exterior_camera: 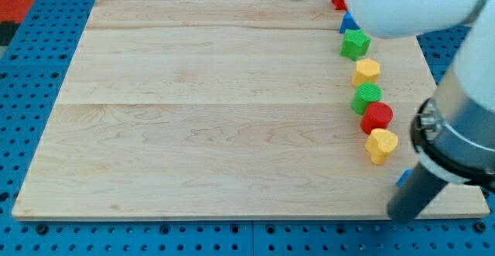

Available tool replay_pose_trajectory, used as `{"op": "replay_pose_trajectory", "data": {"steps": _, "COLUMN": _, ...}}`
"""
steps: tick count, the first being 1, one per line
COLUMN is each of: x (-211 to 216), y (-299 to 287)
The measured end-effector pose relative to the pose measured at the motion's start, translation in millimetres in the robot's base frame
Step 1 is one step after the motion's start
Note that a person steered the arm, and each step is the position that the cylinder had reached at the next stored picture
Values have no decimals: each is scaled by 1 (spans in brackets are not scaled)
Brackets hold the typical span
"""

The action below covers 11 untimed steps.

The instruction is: Push the blue cube slightly left

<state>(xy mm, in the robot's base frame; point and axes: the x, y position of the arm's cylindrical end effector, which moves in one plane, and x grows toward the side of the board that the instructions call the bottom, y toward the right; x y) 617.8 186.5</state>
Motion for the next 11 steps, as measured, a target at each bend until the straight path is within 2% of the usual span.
{"op": "replay_pose_trajectory", "data": {"steps": 4, "x": 0, "y": 63}}
{"op": "replay_pose_trajectory", "data": {"steps": 8, "x": -1, "y": 72}}
{"op": "replay_pose_trajectory", "data": {"steps": 10, "x": -2, "y": 151}}
{"op": "replay_pose_trajectory", "data": {"steps": 11, "x": -2, "y": 156}}
